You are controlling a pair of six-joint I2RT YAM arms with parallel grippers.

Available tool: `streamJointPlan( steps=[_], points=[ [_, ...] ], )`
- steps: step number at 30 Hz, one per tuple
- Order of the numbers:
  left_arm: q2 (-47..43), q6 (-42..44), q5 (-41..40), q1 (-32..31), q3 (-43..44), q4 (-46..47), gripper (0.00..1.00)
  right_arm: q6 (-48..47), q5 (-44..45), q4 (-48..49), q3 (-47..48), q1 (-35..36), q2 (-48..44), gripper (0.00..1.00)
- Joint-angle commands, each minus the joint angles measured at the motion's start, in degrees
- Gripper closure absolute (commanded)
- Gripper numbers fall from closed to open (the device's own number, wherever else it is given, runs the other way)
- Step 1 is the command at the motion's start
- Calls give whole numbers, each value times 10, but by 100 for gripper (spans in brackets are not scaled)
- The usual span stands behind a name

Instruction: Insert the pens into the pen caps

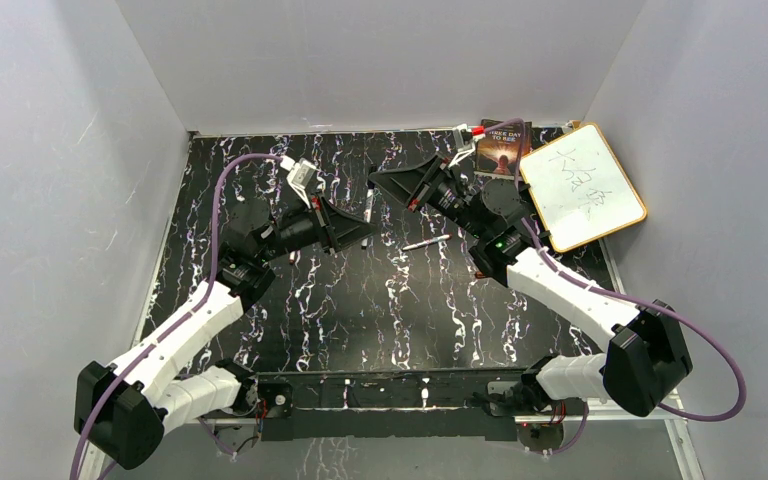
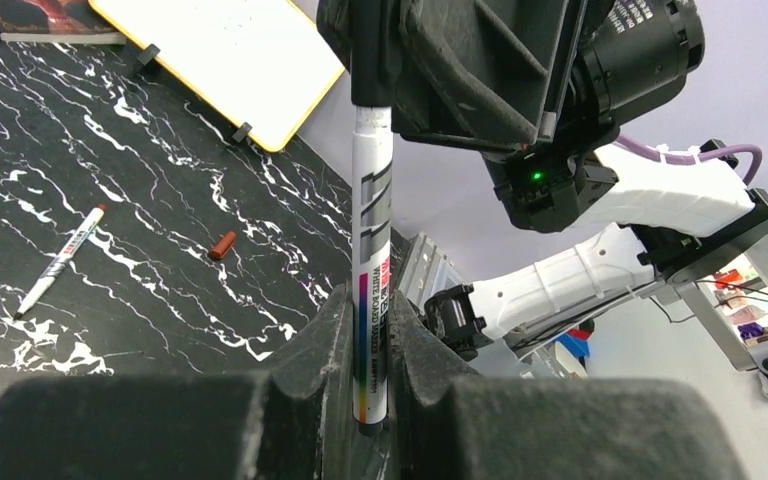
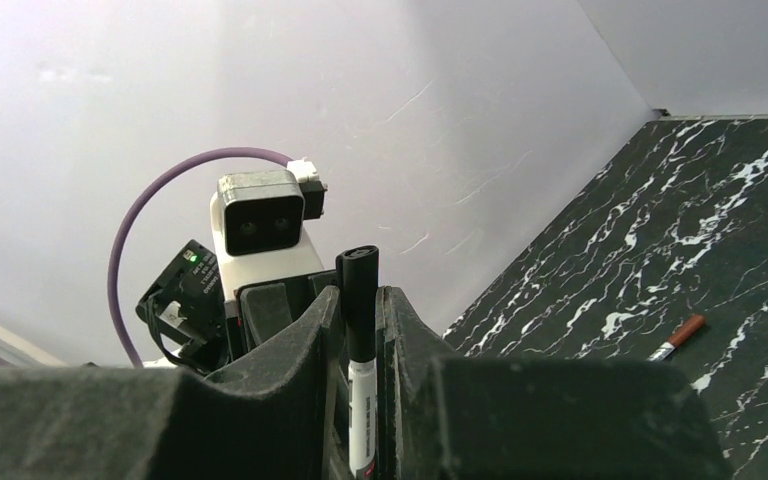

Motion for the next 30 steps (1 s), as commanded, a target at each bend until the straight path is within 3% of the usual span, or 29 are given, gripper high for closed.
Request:
streamJointPlan(
  steps=[1, 10, 15, 25, 30],
  points=[
    [-13, -7, -39, 1, 2, 81, 100, 15, -4, 40, -4, 5, -17, 100],
    [4, 48, -68, 0, 15, 104, 100, 13, -4, 26, -13, 15, -22, 100],
    [4, 132, -11, 0, 18, 131, 100, -16, -5, -6, -4, 16, -34, 100],
    [-13, 260, 51, 1, 57, 35, 100, -141, 20, -136, 72, 16, -71, 100],
    [-11, 267, 79, 1, 63, 2, 100, -151, 22, -148, 79, 16, -77, 92]
  ],
)
